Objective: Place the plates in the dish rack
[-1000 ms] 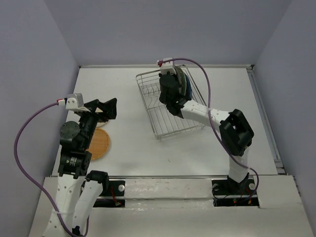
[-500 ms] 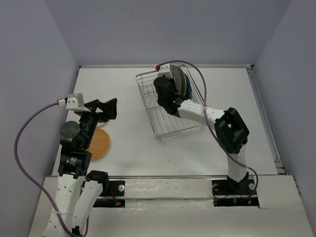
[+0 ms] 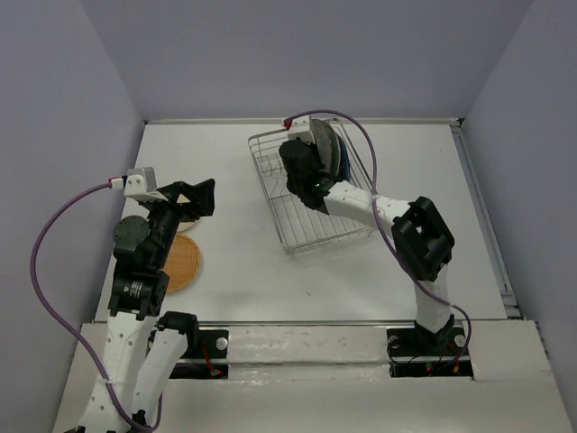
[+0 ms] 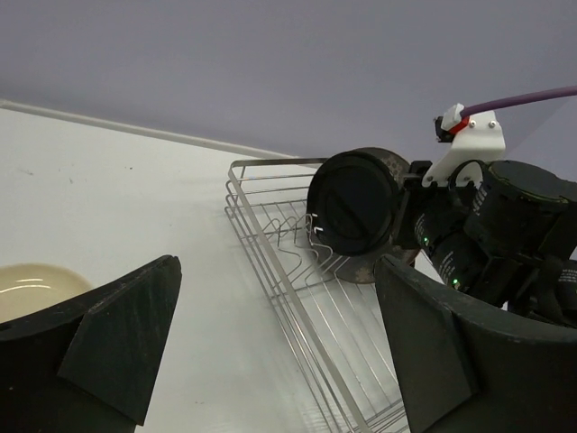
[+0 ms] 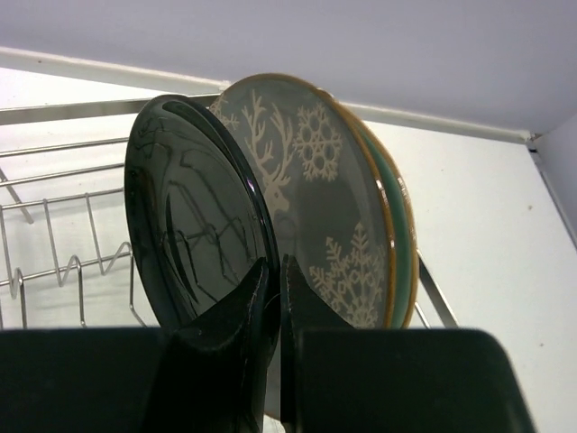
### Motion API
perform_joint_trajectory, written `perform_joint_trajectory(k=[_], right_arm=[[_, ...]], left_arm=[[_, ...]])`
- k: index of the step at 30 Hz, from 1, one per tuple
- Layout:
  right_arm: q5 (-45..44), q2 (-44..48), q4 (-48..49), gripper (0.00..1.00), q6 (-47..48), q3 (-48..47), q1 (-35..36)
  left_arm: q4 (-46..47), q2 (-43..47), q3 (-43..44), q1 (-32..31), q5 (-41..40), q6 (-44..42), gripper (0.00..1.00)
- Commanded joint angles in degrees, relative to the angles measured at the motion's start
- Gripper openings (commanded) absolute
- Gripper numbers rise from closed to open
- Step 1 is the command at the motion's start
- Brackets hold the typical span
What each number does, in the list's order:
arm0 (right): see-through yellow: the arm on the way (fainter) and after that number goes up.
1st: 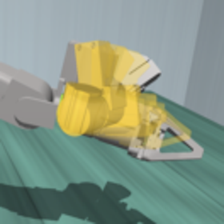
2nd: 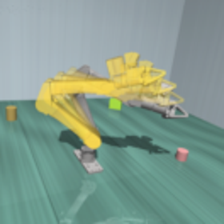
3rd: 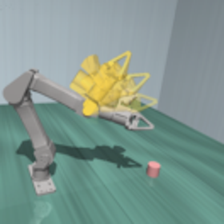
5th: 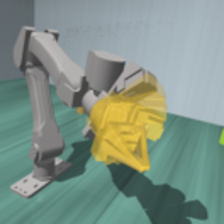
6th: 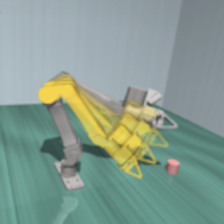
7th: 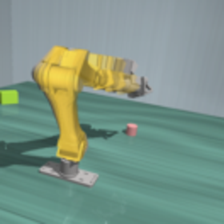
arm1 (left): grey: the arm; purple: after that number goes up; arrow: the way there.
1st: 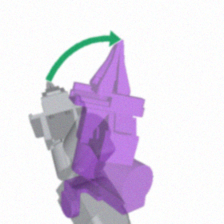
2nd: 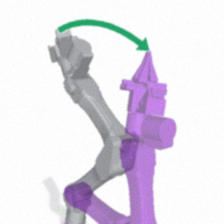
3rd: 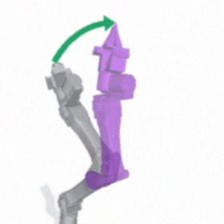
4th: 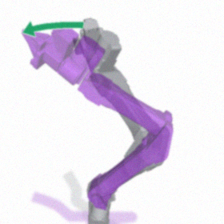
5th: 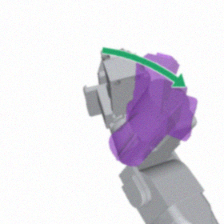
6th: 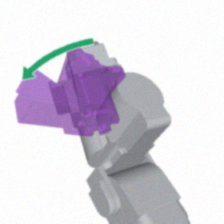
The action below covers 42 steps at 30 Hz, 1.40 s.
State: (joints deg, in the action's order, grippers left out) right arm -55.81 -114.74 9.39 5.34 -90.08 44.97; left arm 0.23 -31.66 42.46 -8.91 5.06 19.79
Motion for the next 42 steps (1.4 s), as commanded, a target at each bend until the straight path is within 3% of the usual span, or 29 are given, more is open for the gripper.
perform_joint_trajectory(k=[1, 19, 27, 30, 32, 34, 36, 42], right_arm=[[-5.27, 3.91, 5.37, 0.07, 6.16, -2.82, -0.94], [-5.64, 2.32, 6.26, 0.07, 5.21, -0.71, -1.46], [1.74, 0.04, -4.72, 0.07, -9.11, -0.71, -1.46], [3.42, 0.22, -5.61, 0.07, -10.35, -0.71, -0.94], [4.74, 0.65, -6.13, 0.16, -10.88, -0.80, -0.94], [7.37, 2.31, -6.84, 0.45, -11.32, -0.71, -0.94], [11.05, 3.90, -7.89, 0.64, -11.24, -0.71, -0.94], [20.45, 13.91, -14.56, 0.66, -9.56, -0.10, -0.94]], left_arm=[[2.85, -0.16, -0.62, 0.56, -0.23, -0.72, 0.99], [2.85, -0.16, -0.71, 0.73, 0.04, -0.63, 0.99], [2.67, -0.59, -0.80, 1.26, -0.49, -0.54, 0.99], [2.41, -0.95, -0.80, 1.35, -1.45, -0.54, 0.99], [1.97, -1.56, -0.71, 1.52, -2.16, -0.54, 0.99], [1.44, -2.09, -0.62, 1.70, -3.56, -0.54, 0.99], [0.83, -2.97, -0.36, 1.70, -4.35, -0.98, 0.99], [-2.60, -5.87, 0.69, 1.70, -12.34, -2.65, 0.99]])
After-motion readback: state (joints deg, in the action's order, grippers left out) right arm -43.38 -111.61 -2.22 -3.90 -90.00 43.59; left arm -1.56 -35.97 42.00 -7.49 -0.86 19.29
